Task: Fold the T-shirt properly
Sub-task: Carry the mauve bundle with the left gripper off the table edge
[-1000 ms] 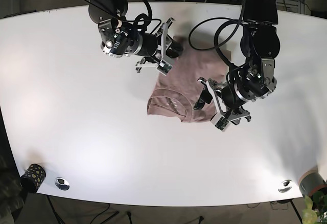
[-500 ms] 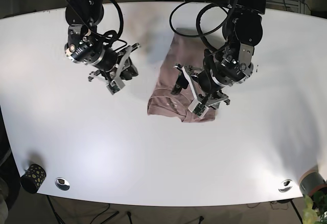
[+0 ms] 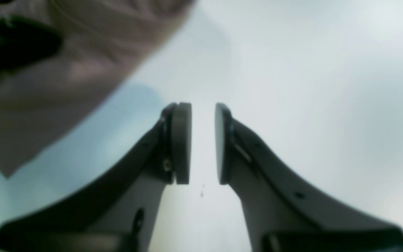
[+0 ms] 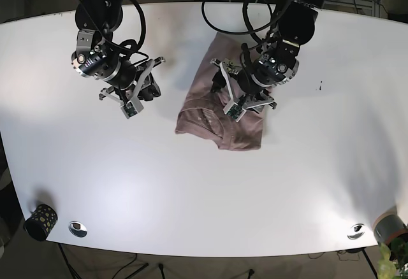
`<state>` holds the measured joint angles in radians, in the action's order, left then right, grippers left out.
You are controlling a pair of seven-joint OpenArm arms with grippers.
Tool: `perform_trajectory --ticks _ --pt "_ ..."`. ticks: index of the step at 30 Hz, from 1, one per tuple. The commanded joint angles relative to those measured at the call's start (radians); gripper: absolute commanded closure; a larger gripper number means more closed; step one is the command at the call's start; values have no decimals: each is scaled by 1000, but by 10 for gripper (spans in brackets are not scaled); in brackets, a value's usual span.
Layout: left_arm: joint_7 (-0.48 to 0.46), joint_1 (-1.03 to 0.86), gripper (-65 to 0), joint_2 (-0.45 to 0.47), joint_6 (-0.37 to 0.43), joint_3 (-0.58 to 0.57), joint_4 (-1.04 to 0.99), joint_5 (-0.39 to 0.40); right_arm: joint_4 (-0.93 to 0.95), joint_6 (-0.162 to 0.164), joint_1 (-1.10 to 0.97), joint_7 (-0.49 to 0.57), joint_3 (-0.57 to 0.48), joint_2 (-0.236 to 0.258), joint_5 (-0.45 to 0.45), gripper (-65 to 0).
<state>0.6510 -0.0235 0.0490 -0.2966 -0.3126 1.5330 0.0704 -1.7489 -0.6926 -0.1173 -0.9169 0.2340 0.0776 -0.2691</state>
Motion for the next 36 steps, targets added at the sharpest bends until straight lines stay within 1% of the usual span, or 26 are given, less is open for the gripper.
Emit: perform_trajectory --ticks 1,6,9,10,12,15,18,22,26,29,32,34,36 --pt "42 7 -378 22 0 3 -62 -28 -18 -6 12 25 1 3 -22 -105" --pt "37 7 -378 110 -2 10 -136 -27 -18 -6 12 25 3 6 -22 -103" --pt "37 1 -378 165 -3 69 -136 -25 -19 -6 12 25 3 6 -22 -103" --pt "37 -5 -378 182 -8 105 -136 -25 -21 -6 12 25 3 6 -22 -103" --pt "37 -13 -378 208 -43 165 -139 -25 -21 -6 12 25 3 6 -22 -103" --pt "40 -17 -378 257 -137 280 -145 -28 -23 -6 12 25 3 4 -22 -103" --pt "42 -13 -378 299 -187 366 -176 -31 -23 -6 12 25 3 3 -22 -103" --pt "36 0 -378 364 -226 445 -263 -31 -26 -6 12 25 1 1 -22 -103" --pt "22 83 -378 453 -287 456 -460 -27 -26 -6 12 25 1 4 -22 -103" --pt "-58 145 -378 521 -336 458 -630 -27 -38 -6 12 25 1 6 -20 -103" --pt "-129 170 -378 573 -361 470 -722 -27 -55 -6 11 25 1 6 -20 -103" --pt "-148 172 -378 592 -370 479 -756 -27 -55 -6 9 25 1 6 -20 -103" --pt "-147 167 -378 613 -373 490 -754 -27 -59 -6 6 25 3 8 -20 -103"
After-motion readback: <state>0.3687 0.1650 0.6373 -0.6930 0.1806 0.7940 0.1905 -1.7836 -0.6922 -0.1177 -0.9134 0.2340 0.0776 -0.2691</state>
